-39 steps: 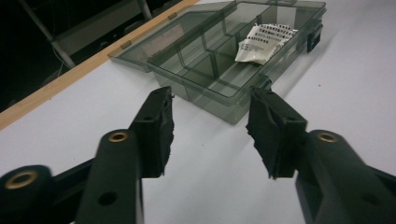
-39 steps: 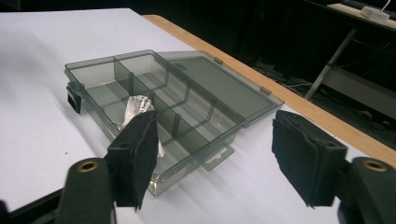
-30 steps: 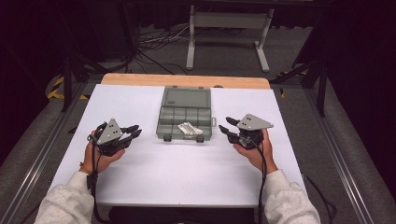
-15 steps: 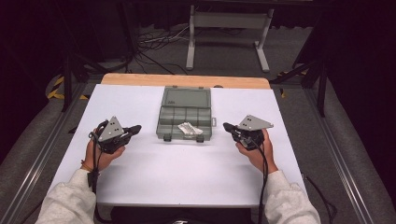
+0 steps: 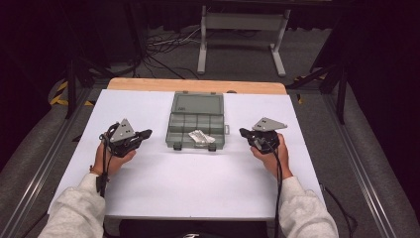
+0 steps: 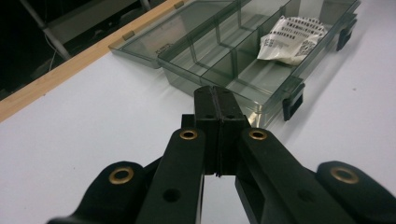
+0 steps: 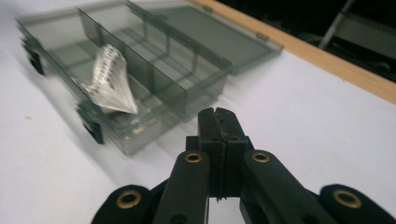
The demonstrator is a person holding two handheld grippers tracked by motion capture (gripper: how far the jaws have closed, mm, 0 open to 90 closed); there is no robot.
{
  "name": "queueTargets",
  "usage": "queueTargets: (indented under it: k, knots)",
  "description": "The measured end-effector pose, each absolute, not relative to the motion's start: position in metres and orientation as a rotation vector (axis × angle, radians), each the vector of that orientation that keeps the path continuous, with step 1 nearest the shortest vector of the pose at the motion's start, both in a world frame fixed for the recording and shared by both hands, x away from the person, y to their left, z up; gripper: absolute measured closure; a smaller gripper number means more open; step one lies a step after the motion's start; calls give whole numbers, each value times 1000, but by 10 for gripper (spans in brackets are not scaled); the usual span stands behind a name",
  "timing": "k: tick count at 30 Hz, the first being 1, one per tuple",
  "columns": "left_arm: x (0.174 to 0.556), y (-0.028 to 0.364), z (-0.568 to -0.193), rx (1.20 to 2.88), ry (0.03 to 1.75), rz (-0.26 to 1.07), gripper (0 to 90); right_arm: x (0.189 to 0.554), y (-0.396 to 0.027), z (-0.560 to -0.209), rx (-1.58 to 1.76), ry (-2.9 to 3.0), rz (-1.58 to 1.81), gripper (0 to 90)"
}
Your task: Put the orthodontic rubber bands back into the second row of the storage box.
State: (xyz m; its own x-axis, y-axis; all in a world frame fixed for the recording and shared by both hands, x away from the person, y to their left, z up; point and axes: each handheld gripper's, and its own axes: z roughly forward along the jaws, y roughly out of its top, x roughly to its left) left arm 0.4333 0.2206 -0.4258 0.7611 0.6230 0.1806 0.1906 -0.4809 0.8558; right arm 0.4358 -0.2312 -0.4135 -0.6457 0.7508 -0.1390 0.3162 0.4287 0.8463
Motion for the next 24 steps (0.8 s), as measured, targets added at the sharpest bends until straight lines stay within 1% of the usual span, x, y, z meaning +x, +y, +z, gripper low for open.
queueTargets:
  k: [6,10,24]
  knots:
    - [446,221,-423,2035,627,596,900,445,-227,-417,936,2215,1089,900]
    - [457,222,-421,2036,651,585,900,454,-228,-412,952,2197,1110,900]
    - [501,219,-416,2076,726,559,900,501,-223,-407,988,2240,1066,900]
